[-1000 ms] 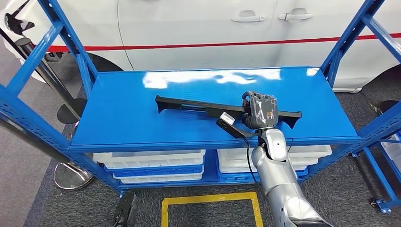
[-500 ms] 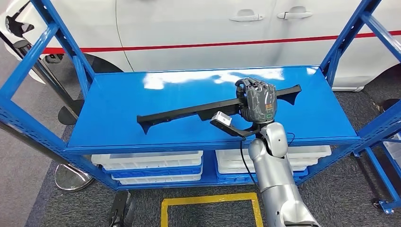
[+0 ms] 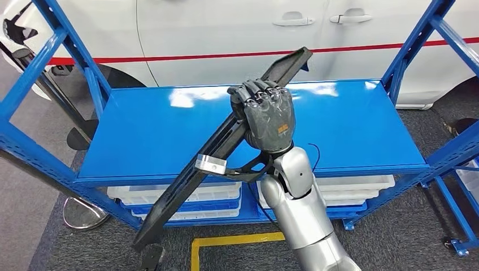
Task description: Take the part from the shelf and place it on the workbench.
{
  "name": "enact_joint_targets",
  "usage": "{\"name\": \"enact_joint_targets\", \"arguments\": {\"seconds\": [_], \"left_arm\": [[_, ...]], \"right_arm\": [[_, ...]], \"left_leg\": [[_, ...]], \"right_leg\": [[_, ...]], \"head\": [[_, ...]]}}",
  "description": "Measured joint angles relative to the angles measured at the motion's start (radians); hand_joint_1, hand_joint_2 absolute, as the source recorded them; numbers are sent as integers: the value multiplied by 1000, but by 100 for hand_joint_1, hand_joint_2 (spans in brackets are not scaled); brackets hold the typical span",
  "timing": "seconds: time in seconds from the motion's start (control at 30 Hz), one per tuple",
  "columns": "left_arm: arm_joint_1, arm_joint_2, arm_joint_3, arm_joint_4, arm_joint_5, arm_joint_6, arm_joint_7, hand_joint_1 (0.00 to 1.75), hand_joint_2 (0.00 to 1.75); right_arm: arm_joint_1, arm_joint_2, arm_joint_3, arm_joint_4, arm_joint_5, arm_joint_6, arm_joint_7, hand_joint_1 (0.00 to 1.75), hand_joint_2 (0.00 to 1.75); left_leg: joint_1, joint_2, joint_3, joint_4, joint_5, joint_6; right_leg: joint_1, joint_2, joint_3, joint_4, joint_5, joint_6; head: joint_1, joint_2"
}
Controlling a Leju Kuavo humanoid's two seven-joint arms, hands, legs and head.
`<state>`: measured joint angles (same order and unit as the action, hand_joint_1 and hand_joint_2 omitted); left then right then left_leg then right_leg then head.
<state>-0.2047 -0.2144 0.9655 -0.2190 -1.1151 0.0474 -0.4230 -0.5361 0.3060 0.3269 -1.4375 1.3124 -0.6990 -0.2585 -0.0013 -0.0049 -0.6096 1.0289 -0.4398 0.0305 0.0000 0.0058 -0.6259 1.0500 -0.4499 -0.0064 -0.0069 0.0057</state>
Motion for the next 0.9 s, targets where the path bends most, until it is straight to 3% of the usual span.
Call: {"name": "enact_joint_targets", "arguments": {"seconds": [0.07, 0.17, 0.2, 0.23, 0.27, 0.33, 0.4, 0.5, 0.57, 0.67, 0.7, 0.73, 0.77, 0.83, 0.9], "left_arm": [[2, -1, -5, 0, -1, -2, 0, 0, 175], [4, -1, -16, 0, -18, 6, 0, 0, 175], [4, -1, -21, 0, -27, 13, 0, 0, 175], [5, -1, -28, 0, -38, 21, 0, 0, 175], [5, -1, -36, 0, -49, 29, 0, 0, 175], [4, -2, -54, 0, -65, 43, 0, 0, 175], [1, -2, -65, 0, -65, 45, 4, 0, 175], [1, -5, -67, 0, -49, 30, 21, 0, 175], [3, -7, -67, 0, -43, 23, 32, 0, 175], [8, -8, -67, 0, -39, 21, 41, 0, 175], [11, -9, -67, 0, -38, 21, 42, 0, 175], [14, -9, -67, 0, -38, 21, 43, 0, 175], [16, -9, -67, 0, -38, 21, 44, 0, 175], [17, -10, -67, 0, -38, 21, 45, 0, 175], [15, -10, -67, 0, -37, 21, 46, 0, 175]], "right_arm": [[-13, -6, 23, -10, -5, 0, 4, 175, 175], [-23, -18, 46, -19, -25, 0, 6, 175, 175], [-24, -23, 53, -20, -34, 0, 6, 175, 175], [-26, -28, 60, -21, -42, 0, 7, 175, 175], [-32, -32, 68, -23, -50, 0, 10, 175, 175], [-50, -38, 88, -25, -67, 0, 20, 175, 175], [-65, -43, 109, -25, -82, 0, 35, 175, 175], [-70, -52, 134, -25, -88, 0, 52, 175, 175], [-70, -56, 153, -25, -83, 0, 59, 175, 175], [-65, -61, 174, -25, -72, 1, 68, 175, 175], [-62, -63, 179, -25, -70, 1, 70, 175, 175], [-59, -66, 184, -25, -69, 1, 71, 175, 175], [-57, -68, 188, -25, -69, 1, 71, 175, 175], [-56, -70, 193, -25, -69, 1, 72, 175, 175], [-56, -71, 196, -25, -70, 1, 72, 175, 175]], "left_leg": [[6, 1, 6, -12, 8, 8], [7, 2, 7, -14, 10, 14], [7, 2, 7, -12, 9, 15], [7, 1, 6, -10, 8, 14], [7, 1, 6, -8, 6, 13], [6, 0, 5, 0, 0, 8], [3, 0, 2, 7, -4, 0], [4, 0, 0, 8, -6, -15], [6, 0, -13, 40, -32, -25], [10, 1, -89, 209, -118, -37], [11, 1, -112, 258, -133, -39], [12, 1, -122, 275, -129, -40], [13, 1, -113, 255, -108, -40], [13, 1, -53, 128, -42, -35], [9, 0, -3, 24, -9, -27]], "right_leg": [[0, -1, -16, 39, -29, 10], [-5, -1, -97, 213, -115, 21], [-7, -1, -118, 254, -125, 23], [-8, -1, -123, 261, -114, 25], [-10, -1, -109, 229, -87, 26], [-12, -2, -44, 97, -24, 23], [-9, -3, -4, 14, 0, 15], [-6, -1, -1, 0, 2, 1], [-10, -2, 3, -8, 7, -11], [-11, -4, 4, -11, 8, -19], [-10, -4, 4, -11, 8, -20], [-10, -4, 4, -11, 7, -20], [-10, -4, 5, -11, 7, -20], [-10, -2, 7, -10, 6, -17], [-7, -2, 6, -9, 4, -9]], "head": [[0, 0], [0, 0], [0, 0], [0, 0], [0, 0], [0, 0], [0, 0], [0, 0], [0, 0], [0, 0], [0, 0], [0, 0], [0, 0], [0, 0], [0, 0]]}}
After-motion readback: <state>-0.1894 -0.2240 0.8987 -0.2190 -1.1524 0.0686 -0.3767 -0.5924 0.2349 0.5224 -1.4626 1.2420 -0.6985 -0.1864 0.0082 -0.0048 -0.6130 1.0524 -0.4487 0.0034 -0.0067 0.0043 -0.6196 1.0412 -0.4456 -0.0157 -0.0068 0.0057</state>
